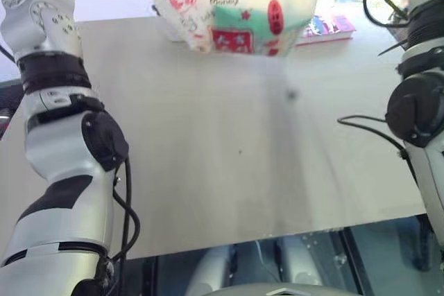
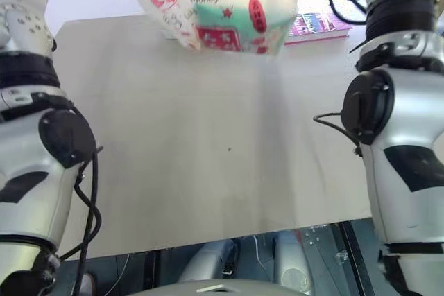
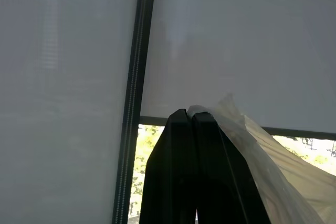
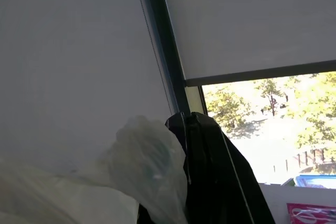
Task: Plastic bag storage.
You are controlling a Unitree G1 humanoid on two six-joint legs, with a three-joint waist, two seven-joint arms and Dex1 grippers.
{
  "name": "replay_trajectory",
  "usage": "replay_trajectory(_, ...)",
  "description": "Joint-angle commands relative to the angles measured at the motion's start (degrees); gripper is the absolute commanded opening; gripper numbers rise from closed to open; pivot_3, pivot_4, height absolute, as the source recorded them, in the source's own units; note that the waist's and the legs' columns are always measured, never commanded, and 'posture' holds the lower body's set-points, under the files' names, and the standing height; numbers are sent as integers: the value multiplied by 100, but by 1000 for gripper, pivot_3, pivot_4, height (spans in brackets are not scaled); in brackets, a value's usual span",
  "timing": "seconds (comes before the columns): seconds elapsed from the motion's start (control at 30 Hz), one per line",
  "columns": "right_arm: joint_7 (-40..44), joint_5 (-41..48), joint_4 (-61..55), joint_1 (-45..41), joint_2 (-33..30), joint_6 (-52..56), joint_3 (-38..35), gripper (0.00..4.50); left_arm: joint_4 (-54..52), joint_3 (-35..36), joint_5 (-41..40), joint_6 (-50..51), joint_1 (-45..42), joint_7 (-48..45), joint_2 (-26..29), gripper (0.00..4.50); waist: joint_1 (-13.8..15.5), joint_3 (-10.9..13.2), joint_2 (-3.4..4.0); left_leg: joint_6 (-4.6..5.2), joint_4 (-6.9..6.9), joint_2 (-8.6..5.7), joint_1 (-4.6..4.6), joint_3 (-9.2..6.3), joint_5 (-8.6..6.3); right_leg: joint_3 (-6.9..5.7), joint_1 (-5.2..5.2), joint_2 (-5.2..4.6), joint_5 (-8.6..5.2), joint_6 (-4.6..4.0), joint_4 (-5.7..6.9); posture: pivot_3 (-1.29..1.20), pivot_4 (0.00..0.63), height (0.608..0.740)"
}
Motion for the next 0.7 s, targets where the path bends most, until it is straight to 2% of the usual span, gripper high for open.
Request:
replay_trajectory(0.03,-85,52,-375,-134,-398,49,-90,0,269,49,49,-331,-290,-54,227,16,-8,0,0,0,10,0,-16,-3,0,-1,-11,-1,0,0,1,0,150,740)
replay_trajectory(0.13,76,-168,-1173,415,-575,363,305,0,256,20,-86,25,-110,-299,144,16,-12,0,0,0,9,0,-34,-6,0,0,-30,-4,0,0,7,0,150,740)
replay_trajectory(0.2,123,-180,-2081,1116,-639,825,530,0,-181,-114,-113,223,335,-517,29,16,-16,-4,1,0,16,0,-46,-8,0,1,-39,-4,0,0,11,0,150,740)
replay_trajectory(0.37,126,60,-5807,4227,-841,2100,1027,0,-2602,-398,-483,1660,2516,-501,-466,16,-51,-12,6,8,57,-3,-62,-24,-5,3,-56,-2,0,0,51,0,150,740)
replay_trajectory(0.43,366,-45,-6938,5442,-1126,2094,1399,0,-3634,-583,-704,2245,3335,-582,-556,16,-43,-13,6,8,80,-10,-100,-23,-5,5,-99,-4,0,0,82,0,150,740)
replay_trajectory(0.53,480,29,-8433,7318,-1452,2250,1367,882,-5327,-582,-1488,3041,4612,-853,-634,806,-46,-12,6,8,109,-12,-124,-39,-5,2,-113,1,0,0,99,0,150,740)
replay_trajectory(0.57,531,155,-8799,7752,-1524,2337,1168,1325,-5707,-593,-1640,3211,4903,-890,-601,1261,-25,-12,6,8,109,-14,-122,-41,-5,2,-112,0,0,0,102,0,150,740)
replay_trajectory(0.6,575,324,-9137,8129,-1546,2442,880,1555,-5982,-564,-1789,3356,5150,-946,-557,1469,-1,-12,6,8,108,-16,-123,-35,-5,-1,-107,1,0,0,98,0,150,740)
replay_trajectory(0.63,682,472,-9473,8548,-1610,2471,560,2205,-6172,-483,-1955,3540,5367,-988,-492,2111,7,-12,6,8,113,-17,-121,-25,-4,1,-100,1,0,0,94,0,150,740)
replay_trajectory(0.7,996,981,-10120,9369,-1658,2654,-265,2950,-6472,-340,-2156,3753,5894,-1311,-177,2808,84,-14,13,7,142,-17,-76,-7,-4,-3,-56,9,0,0,88,0,150,740)
